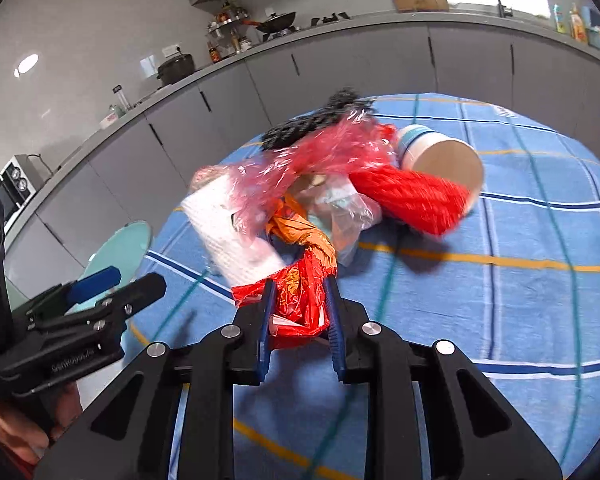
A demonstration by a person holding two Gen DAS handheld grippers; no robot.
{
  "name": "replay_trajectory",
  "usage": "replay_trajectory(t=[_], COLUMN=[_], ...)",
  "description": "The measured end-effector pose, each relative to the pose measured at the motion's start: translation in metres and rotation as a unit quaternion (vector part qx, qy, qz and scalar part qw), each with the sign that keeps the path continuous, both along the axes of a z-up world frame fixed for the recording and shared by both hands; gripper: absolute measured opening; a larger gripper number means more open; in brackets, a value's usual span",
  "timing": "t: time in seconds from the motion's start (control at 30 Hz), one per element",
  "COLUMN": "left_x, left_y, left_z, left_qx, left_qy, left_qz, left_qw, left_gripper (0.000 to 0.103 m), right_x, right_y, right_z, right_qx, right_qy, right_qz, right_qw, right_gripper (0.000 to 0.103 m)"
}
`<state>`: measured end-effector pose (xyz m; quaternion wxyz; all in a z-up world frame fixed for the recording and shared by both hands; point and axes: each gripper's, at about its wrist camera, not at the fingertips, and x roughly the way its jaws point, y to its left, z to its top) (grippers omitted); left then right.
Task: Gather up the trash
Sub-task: 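Grasp the red snack wrapper with the right tool while the left tool grasps the white foam sleeve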
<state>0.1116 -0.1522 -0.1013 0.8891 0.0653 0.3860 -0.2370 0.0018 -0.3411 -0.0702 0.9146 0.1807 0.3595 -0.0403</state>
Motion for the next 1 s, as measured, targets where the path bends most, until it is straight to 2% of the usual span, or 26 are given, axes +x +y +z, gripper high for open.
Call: replay_trajectory(t=[0.23, 0.4, 0.6, 0.63, 0.7, 0.77, 0.87, 1.0], left_x=[0.007, 0.016, 0.027, 0.029, 0.031, 0.031, 0.028, 0.016], left_y=[-0.03, -0.051, -0.063, -0.065, -0.067, -0.065, -0.062, -0.053], left_z=[-0.007, -0.019, -0.032, -0.034, -0.037, -0.039, -0.037, -0.024], left_qx=[-0.016, -0.024, -0.036, -0.038, -0.038, -0.043, -0.04, -0.029], left_qy=[0.022, 0.046, 0.071, 0.071, 0.078, 0.084, 0.079, 0.059], left_qz=[-0.007, 0.006, 0.03, 0.033, 0.033, 0.027, 0.013, -0.01], left_qw=[0.9996, 0.9986, 0.9964, 0.9962, 0.9956, 0.9952, 0.996, 0.9978], left_gripper=[0.071, 0.062, 0.057, 0.053, 0.036, 0.027, 0.021, 0.021], right_x=[-0.014, -0.016, -0.022, -0.021, -0.021, -0.022, -0.022, -0.028], right_y=[-0.017, -0.023, -0.027, -0.025, -0.025, -0.026, -0.027, -0.026], right_z=[-0.011, -0.011, -0.013, -0.013, -0.014, -0.014, -0.012, -0.005], right_qx=[0.012, 0.021, 0.028, 0.028, 0.031, 0.033, 0.034, 0.029], right_qy=[0.007, 0.003, 0.005, 0.006, 0.007, 0.006, 0.004, -0.005], right_qz=[-0.017, -0.018, -0.015, -0.014, -0.015, -0.015, -0.016, -0.016], right_qw=[1.0, 1.0, 0.999, 0.999, 0.999, 0.999, 0.999, 0.999], right_gripper=[0.025, 0.025, 0.024, 0.024, 0.024, 0.024, 0.024, 0.024])
